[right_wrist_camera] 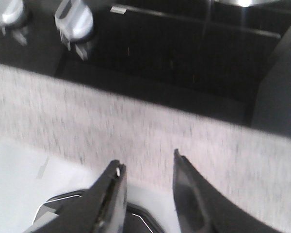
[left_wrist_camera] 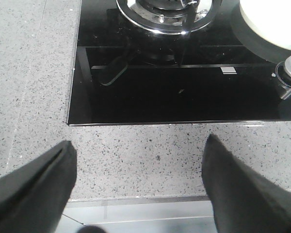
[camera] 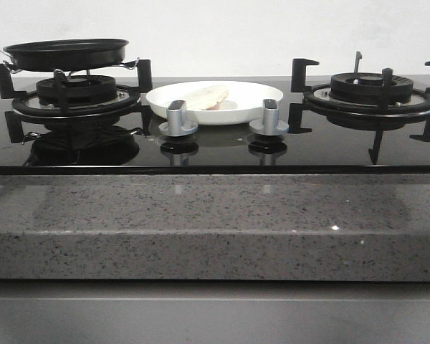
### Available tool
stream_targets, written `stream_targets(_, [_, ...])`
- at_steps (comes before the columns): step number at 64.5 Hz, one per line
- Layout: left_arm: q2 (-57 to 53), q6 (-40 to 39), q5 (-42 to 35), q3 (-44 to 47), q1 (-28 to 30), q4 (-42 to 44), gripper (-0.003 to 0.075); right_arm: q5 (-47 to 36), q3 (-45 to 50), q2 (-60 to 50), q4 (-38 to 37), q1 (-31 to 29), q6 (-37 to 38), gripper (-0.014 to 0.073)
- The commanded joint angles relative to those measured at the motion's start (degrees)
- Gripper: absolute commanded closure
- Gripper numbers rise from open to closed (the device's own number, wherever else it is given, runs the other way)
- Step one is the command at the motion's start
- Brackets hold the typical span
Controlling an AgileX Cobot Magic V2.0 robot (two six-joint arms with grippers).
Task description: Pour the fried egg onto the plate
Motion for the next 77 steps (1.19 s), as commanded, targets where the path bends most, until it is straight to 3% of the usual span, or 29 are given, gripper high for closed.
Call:
stream_targets(1, [0.07,-0.55,-3.86,-1.58,-0.40,0.03,0.0186,-3.02,1.88,-5.26,-0.50,-0.13,-0.77,0.0316])
stream_targets(22, [0.07,-0.55,-3.86,-1.58,-0.40,0.03,0.0186,-0.74,9.70,-19.56,-0.45,-0.13,-0.77,0.0316])
stream_targets(34, [0.07,-0.55,-4.10,-1.58,-0.40,0.03,0.0192,-0.74,10.92,-22.54,-0.45,-0.13,-0.77,0.0329])
stream_targets(51, [0.07,-0.55,-4.23,-1.58,-0.40,-1.04,0.0337,-0.75,10.92,-22.54,-0.45,-0.13,-0.77,0.0660])
stream_targets(70, [0.07,-0.55,-4.08,-1.58,-0.40,-1.17,0.0615,0.85,10.92,-22.54,-0.45,-0.13,-0.77,0.0662])
stream_targets(77, [0.07,-0.55,-4.08,-1.58,-0.40,-1.17,0.0682,0.85,10.92,-22.54,-0.45,-0.13,-0.77,0.0662])
